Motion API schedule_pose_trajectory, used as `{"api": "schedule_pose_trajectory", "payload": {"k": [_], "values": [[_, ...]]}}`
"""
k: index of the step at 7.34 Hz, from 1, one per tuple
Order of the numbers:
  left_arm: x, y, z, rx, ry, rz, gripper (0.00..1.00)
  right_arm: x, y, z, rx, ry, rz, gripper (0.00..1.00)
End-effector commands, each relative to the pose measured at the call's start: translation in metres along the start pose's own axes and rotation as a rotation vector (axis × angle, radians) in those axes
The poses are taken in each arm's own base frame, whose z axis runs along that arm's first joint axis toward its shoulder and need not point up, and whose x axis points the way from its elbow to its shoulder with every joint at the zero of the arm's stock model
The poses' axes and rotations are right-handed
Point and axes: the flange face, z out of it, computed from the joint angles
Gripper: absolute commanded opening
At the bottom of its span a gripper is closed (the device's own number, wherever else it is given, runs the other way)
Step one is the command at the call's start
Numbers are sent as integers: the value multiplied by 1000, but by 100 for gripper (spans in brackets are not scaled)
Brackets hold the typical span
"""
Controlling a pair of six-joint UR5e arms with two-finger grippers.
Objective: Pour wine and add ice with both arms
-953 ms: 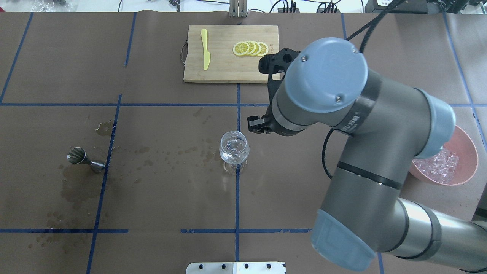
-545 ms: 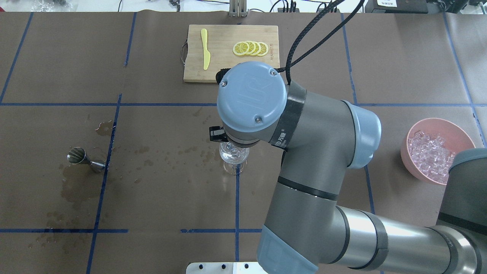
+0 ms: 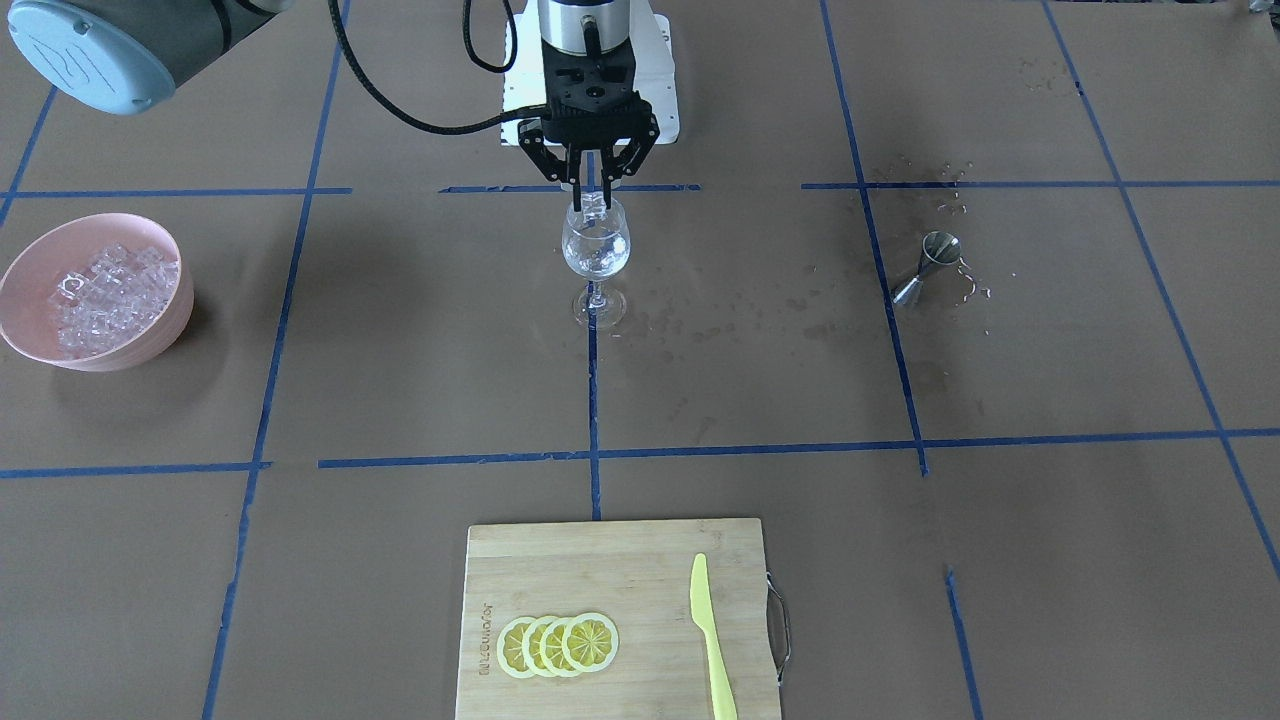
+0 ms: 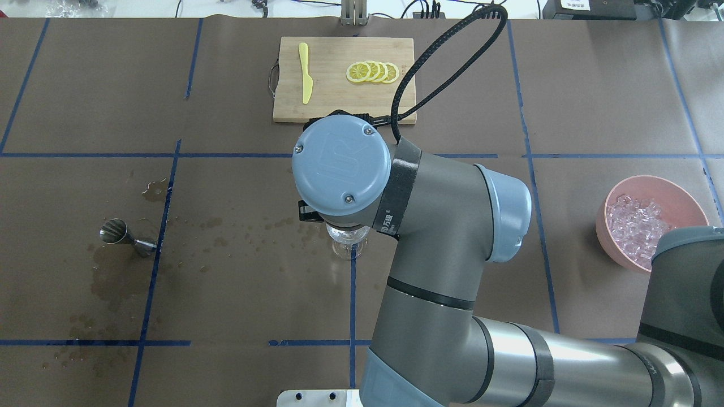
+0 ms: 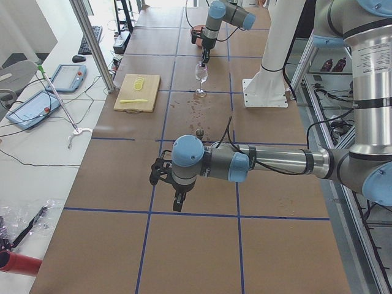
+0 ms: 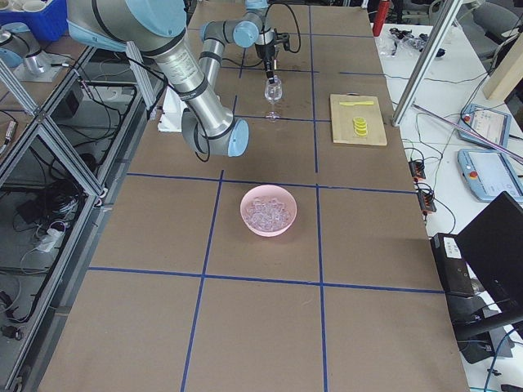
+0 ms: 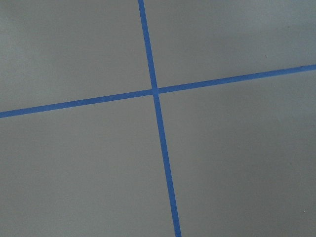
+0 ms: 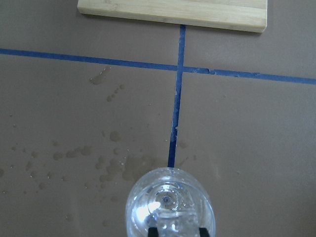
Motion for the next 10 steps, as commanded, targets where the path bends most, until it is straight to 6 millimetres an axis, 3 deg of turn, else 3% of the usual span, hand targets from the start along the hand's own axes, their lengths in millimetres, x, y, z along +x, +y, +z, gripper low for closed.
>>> {"api": "schedule_pose_trajectory", "payload": {"k": [1, 4, 5, 6, 10], "values": [[-1, 1, 0, -1, 0, 0, 100, -1, 2, 2, -2, 2, -3, 100], [-1, 1, 0, -1, 0, -2, 100, 0, 2, -9, -4, -21, -11, 100], [-1, 1, 0, -2, 0, -1, 100, 16, -17, -13, 10, -11, 6, 100], [-3, 2, 3, -7, 0, -7, 100, 50, -44, -20, -13, -4, 2, 100], [-9, 11, 6, -19, -3, -26, 100, 274, -136, -25, -74, 60, -184, 100]]}}
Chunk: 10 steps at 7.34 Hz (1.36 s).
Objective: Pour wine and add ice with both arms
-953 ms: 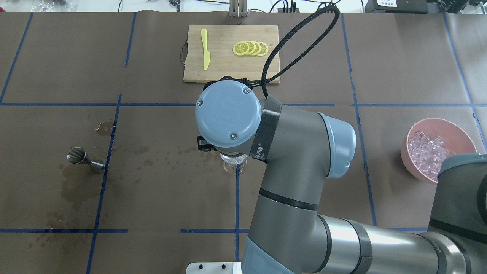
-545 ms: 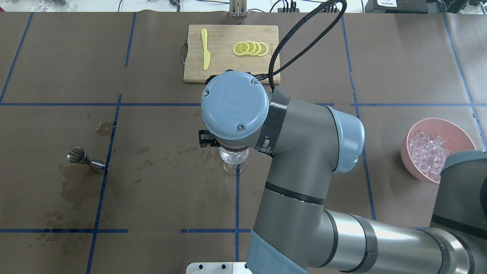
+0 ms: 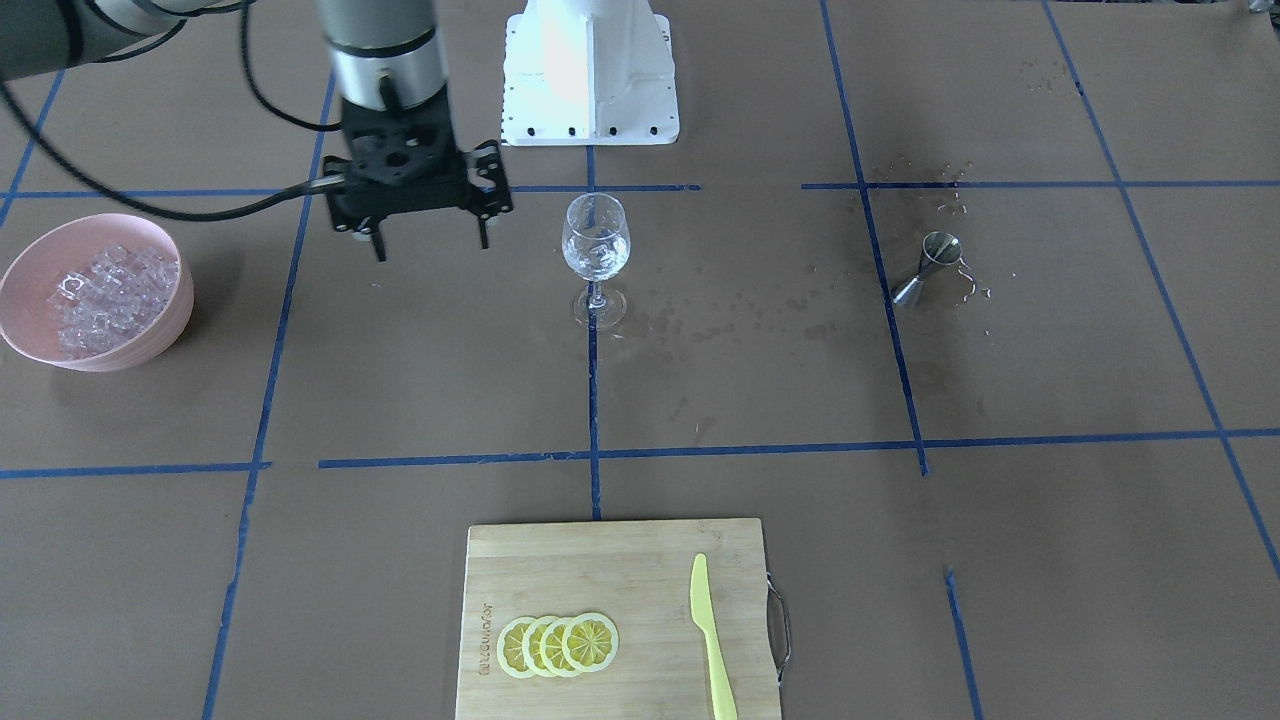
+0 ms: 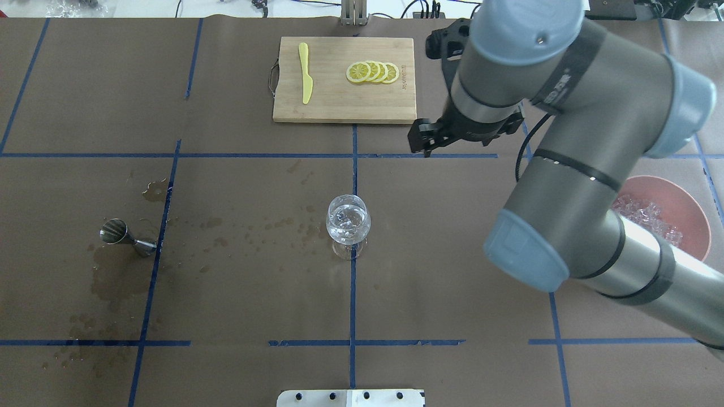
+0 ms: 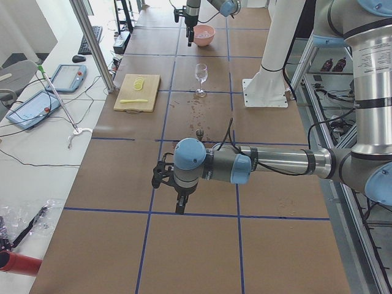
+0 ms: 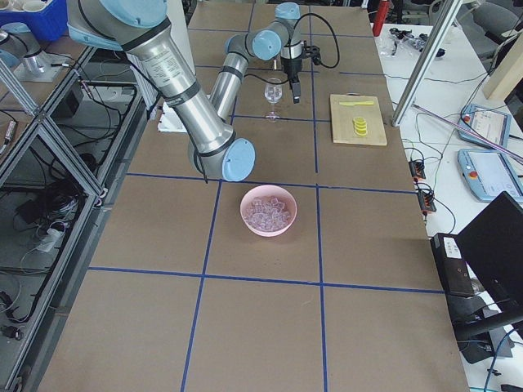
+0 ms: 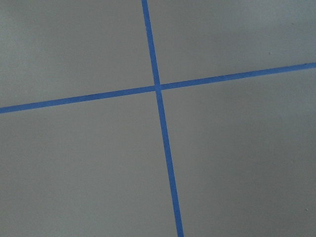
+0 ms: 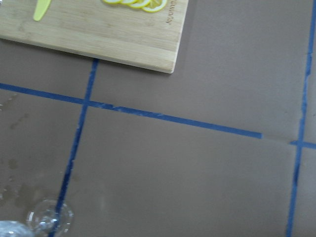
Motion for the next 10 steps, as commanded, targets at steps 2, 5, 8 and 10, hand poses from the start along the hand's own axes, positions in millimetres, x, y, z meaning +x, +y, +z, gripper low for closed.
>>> {"api": "schedule_pose_trajectory", "payload": {"k": [2, 5, 8, 10], "values": [[-3, 10, -1, -6, -4, -17, 100, 215, -25, 4, -90, 43, -147, 100], [-7, 23, 5, -23, -2, -33, 100, 401, -8, 16, -187, 32, -259, 100], [-9, 24, 5, -22, -3, -38, 100, 535, 92, 59, -192, 58, -87, 100], [-8, 23, 4, -20, -1, -33, 100, 577, 161, 100, -284, 60, -12, 100]]}}
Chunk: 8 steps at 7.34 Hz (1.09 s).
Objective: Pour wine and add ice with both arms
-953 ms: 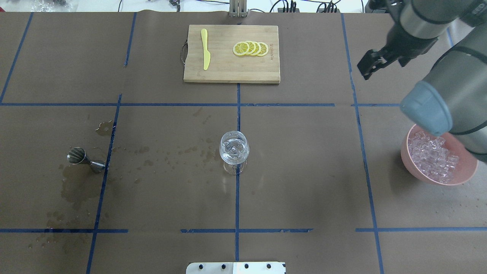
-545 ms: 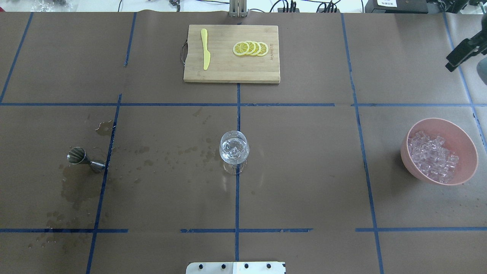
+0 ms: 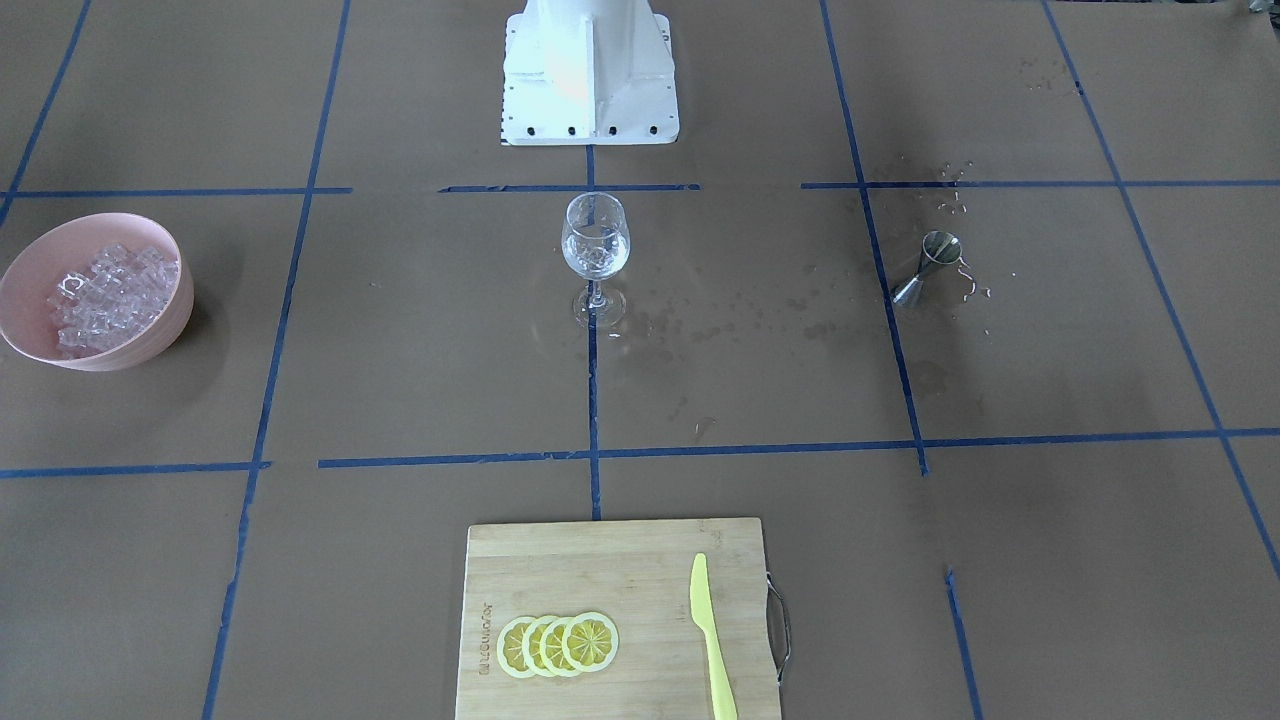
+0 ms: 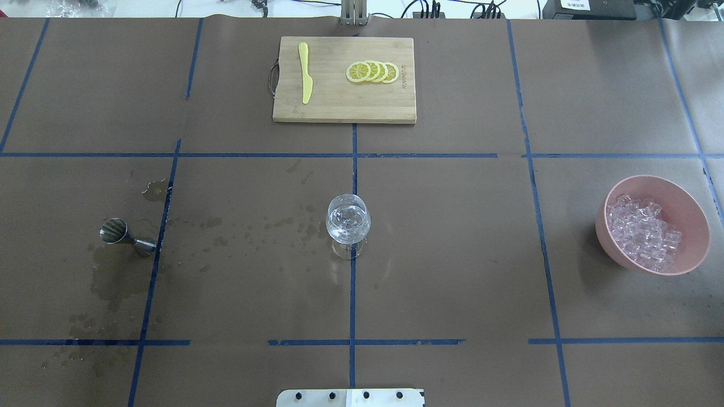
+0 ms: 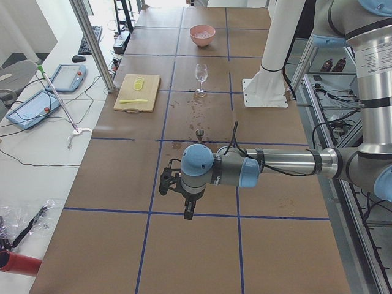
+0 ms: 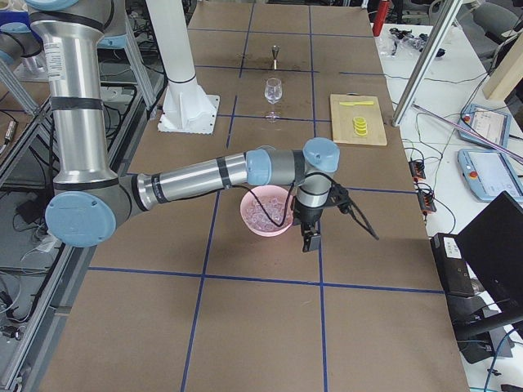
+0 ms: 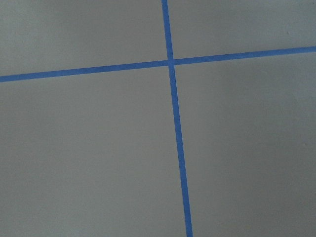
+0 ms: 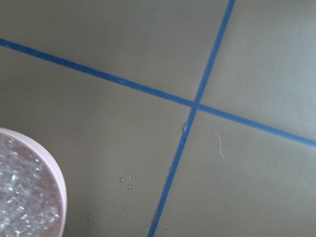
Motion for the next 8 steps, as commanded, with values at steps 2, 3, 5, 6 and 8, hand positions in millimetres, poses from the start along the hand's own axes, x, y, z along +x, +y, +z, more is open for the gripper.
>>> {"api": "schedule_pose_trajectory", "payload": {"k": [2, 3, 5, 6, 8], "values": [[-1, 0, 2, -1, 1, 0, 100, 41, 77, 60, -103, -26, 113, 100], [-1, -1, 1, 0, 1, 1, 100, 47, 82, 53, -82, -44, 135, 100], [0, 0, 1, 0, 1, 1, 100, 50, 83, 37, -34, -62, 144, 100], [0, 0, 1, 0, 1, 1, 100, 52, 91, 33, 19, -52, 123, 100], [0, 0, 0, 1, 1, 2, 100, 51, 94, 29, 90, -77, 94, 100]]}}
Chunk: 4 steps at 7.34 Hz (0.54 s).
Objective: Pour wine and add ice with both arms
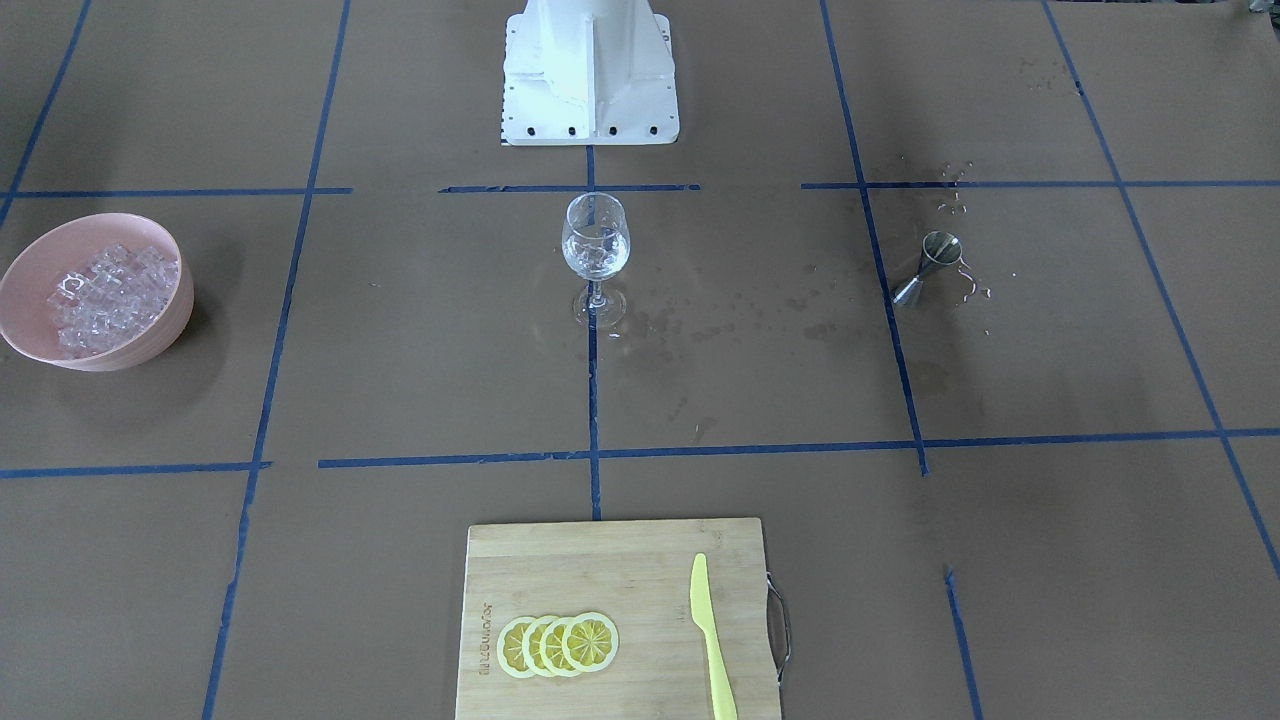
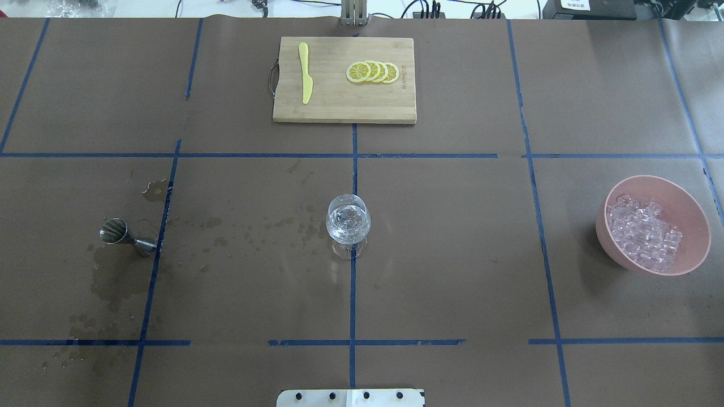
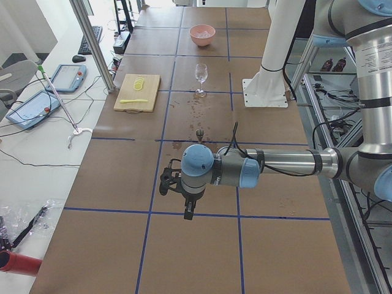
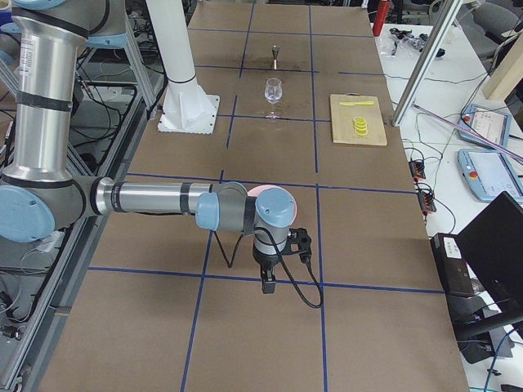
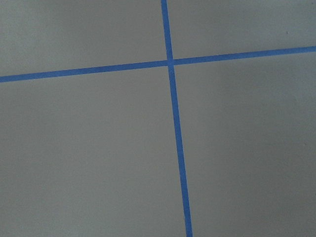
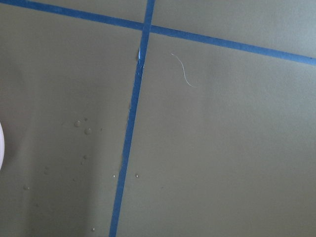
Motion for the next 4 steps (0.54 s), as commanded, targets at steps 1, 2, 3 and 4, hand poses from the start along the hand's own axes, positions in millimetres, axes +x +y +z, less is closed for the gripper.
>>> {"api": "schedule_pose_trajectory", "payload": {"k": [1, 2, 3, 4], "values": [[0, 0, 0, 0, 0, 0, 100, -2, 2, -6, 45, -32, -17, 100], [-1, 0, 1, -1, 0, -1, 100, 4, 13, 3, 17, -31, -7, 100], [-1, 0, 1, -1, 0, -1, 100, 15, 45, 22, -24, -25, 22, 100], [-1, 0, 2, -4, 0, -3, 100, 15, 46, 23, -24, -26, 24, 100]]}}
